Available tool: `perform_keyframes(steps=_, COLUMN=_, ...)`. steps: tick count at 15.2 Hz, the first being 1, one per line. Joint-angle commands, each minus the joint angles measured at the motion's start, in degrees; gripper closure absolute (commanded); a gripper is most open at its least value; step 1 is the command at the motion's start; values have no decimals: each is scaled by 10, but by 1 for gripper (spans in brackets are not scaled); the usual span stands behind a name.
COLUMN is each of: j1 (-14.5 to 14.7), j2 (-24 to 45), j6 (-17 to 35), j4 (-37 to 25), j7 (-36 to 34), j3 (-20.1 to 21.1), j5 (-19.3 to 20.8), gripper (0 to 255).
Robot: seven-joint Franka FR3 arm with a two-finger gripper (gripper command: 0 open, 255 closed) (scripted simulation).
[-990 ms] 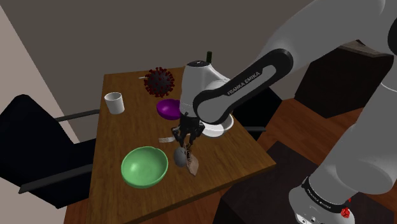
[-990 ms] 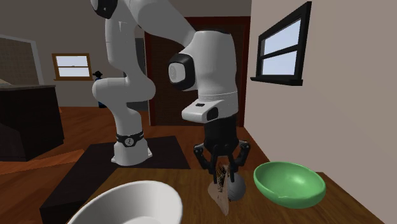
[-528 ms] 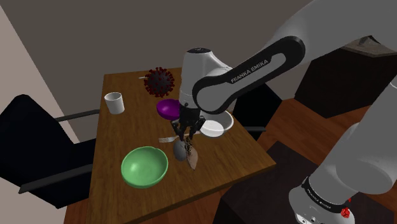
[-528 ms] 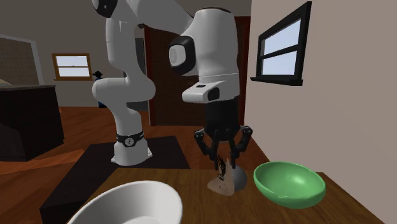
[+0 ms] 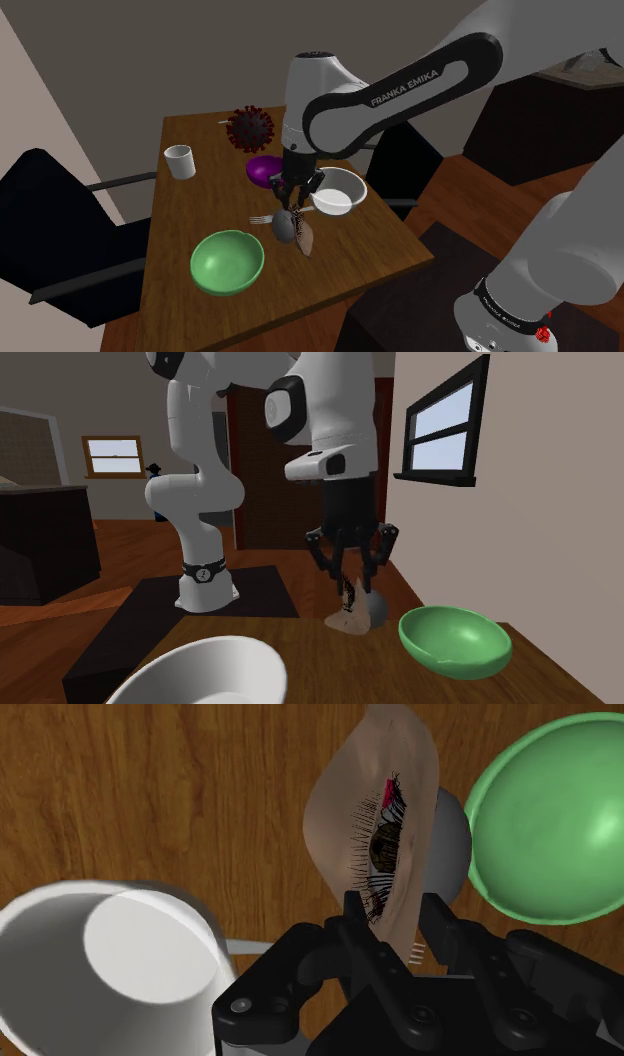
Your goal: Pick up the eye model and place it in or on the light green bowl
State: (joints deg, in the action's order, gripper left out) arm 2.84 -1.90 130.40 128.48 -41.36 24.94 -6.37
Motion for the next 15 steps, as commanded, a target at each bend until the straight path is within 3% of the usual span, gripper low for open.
perform_keyframes(steps=1, j1=0, j2=-9, j6=-16, j4=-8, j7=2, j3=-1, j5=-3, gripper=255)
perform_keyframes(steps=11, j1=-2, j2=-42, j6=-91, j4=-52, j7=6, j3=-5, j5=-14, gripper=255)
perform_keyframes(steps=15, j1=15, j2=21, j6=-119, j4=-142, j7=-56, j3=20, j5=21, gripper=255)
